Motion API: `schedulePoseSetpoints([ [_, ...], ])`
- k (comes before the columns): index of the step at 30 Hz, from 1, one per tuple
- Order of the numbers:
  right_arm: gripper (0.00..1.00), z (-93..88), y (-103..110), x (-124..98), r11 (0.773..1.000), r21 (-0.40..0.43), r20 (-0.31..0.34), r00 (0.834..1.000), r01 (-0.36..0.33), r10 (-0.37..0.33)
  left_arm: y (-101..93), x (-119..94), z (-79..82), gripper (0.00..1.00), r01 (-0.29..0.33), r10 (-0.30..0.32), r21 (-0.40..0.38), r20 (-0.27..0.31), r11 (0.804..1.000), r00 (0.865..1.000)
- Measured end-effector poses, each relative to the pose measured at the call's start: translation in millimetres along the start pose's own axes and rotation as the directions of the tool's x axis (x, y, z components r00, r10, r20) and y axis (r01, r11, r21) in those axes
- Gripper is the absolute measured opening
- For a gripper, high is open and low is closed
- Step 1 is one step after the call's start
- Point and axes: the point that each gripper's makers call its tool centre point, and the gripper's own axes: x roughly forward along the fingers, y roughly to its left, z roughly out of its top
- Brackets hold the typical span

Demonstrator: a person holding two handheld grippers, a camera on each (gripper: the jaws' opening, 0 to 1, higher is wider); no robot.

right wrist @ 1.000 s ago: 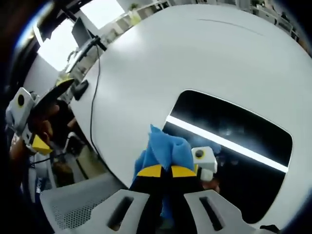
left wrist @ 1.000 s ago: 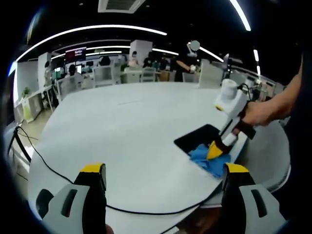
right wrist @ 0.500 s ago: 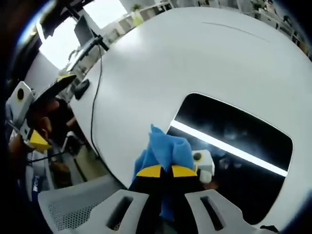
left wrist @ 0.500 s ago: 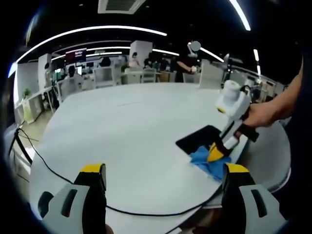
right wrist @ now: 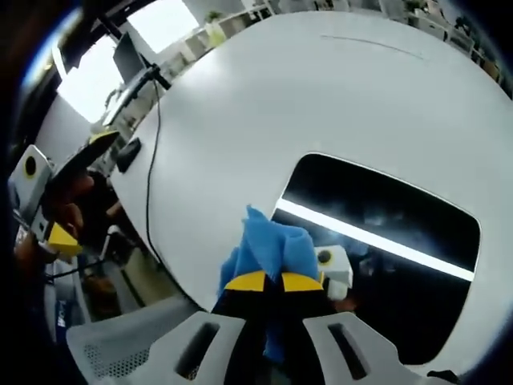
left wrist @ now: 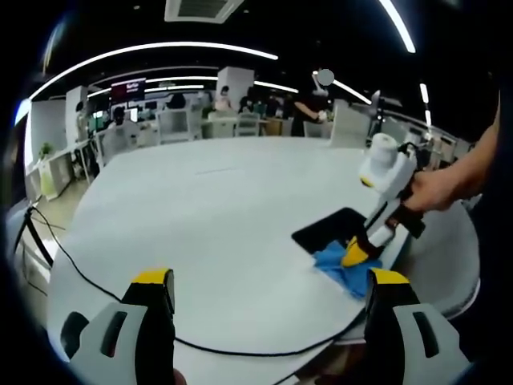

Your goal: Wipe the mirror surface with the cleaning cloth until all visible marks leave the cleaned area.

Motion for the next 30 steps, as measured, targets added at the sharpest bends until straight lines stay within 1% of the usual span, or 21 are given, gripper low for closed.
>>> schedulePoseSetpoints([
  [3, 0.00, 5.0, -3.3, 0.8, 1.000, 0.004, 0.002, 1.000, 0.001, -0.001, -0.6, 0.7, 0.3, 1.00, 0.003, -0.003, 0.001, 0.001, 1.000, 1.000],
  [6, 0.00, 14.0, -8.5, 2.9, 1.000, 0.002, 0.010, 1.000, 0.009, -0.009, -1.8, 1.0, -1.1, 1.00, 0.008, -0.008, 0.001, -0.006, 1.000, 1.000],
  [12, 0.00, 39.4, -21.5, 8.9, 1.000, -0.006, 0.027, 0.999, 0.029, -0.029, -1.5, 0.2, -3.0, 1.00, 0.012, -0.012, 0.000, -0.014, 1.000, 1.000],
  [18, 0.00, 57.7, -29.3, 12.4, 0.999, -0.003, 0.032, 0.999, 0.037, -0.037, -1.1, -2.2, -6.6, 1.00, 0.011, -0.011, -0.007, -0.020, 1.000, 1.000],
  [23, 0.00, 70.7, -34.3, 15.9, 0.999, -0.020, 0.036, 0.998, 0.048, -0.048, -0.4, -5.1, -11.3, 1.00, -0.003, 0.002, -0.021, -0.021, 1.000, 1.000],
  [27, 0.00, 77.6, -37.1, 17.6, 0.998, -0.024, 0.030, 0.998, 0.055, -0.055, -2.6, -6.7, -14.7, 1.00, -0.001, 0.000, -0.028, -0.030, 1.000, 1.000],
  [30, 0.00, 81.3, -39.8, 18.1, 0.998, -0.021, 0.040, 0.997, 0.062, -0.061, -3.3, -5.6, -15.9, 1.00, 0.004, -0.004, -0.022, -0.038, 1.000, 0.999],
])
